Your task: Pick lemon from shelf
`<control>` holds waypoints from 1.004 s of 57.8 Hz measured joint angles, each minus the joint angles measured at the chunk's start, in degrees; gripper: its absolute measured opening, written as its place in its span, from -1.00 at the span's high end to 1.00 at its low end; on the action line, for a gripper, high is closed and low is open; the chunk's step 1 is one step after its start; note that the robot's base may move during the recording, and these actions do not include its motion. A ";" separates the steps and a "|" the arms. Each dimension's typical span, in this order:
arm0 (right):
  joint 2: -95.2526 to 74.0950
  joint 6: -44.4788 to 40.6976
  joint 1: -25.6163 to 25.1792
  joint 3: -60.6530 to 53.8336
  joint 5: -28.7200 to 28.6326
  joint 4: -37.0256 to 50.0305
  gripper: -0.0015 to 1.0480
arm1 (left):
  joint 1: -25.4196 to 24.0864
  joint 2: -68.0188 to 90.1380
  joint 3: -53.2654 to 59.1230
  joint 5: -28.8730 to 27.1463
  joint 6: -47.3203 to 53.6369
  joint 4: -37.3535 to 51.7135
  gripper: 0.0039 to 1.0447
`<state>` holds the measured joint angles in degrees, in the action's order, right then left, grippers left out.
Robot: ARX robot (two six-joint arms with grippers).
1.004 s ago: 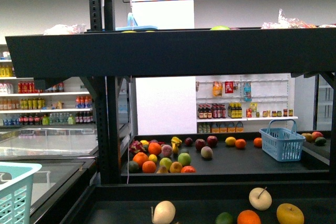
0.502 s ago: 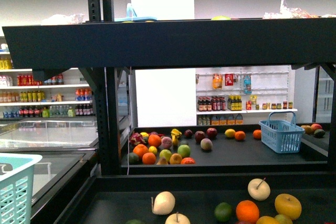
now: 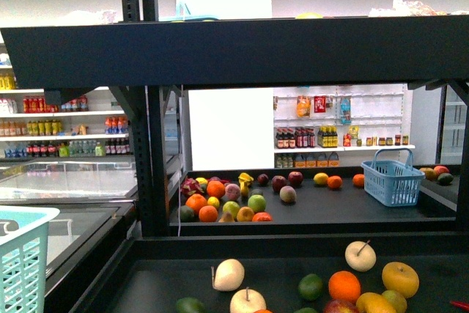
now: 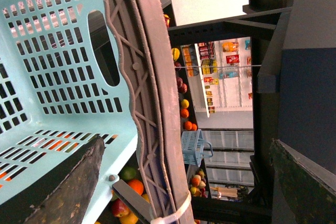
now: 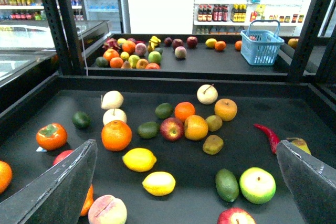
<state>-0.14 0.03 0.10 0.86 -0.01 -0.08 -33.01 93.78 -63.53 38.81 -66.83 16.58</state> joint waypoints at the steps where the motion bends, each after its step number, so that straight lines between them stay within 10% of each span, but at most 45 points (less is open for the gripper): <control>1: 0.00 0.00 0.00 0.00 0.00 0.00 -0.95 | 0.15 0.33 -0.09 0.00 -0.31 0.31 -0.86; 19: 0.00 0.00 0.00 0.00 0.00 0.00 -0.95 | 2.05 4.17 -2.51 -1.33 -1.46 2.23 -0.85; 44: 0.00 0.00 0.00 0.00 0.00 0.00 -0.95 | 2.23 7.82 -5.62 -2.58 -0.02 1.11 0.56; 58: 0.00 0.00 0.00 0.00 0.00 0.00 -0.95 | 2.34 7.91 -5.66 -2.78 -0.31 0.74 0.71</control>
<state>-0.14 0.03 0.10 0.86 -0.01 -0.08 -30.68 101.69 -69.19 36.03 -67.13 17.32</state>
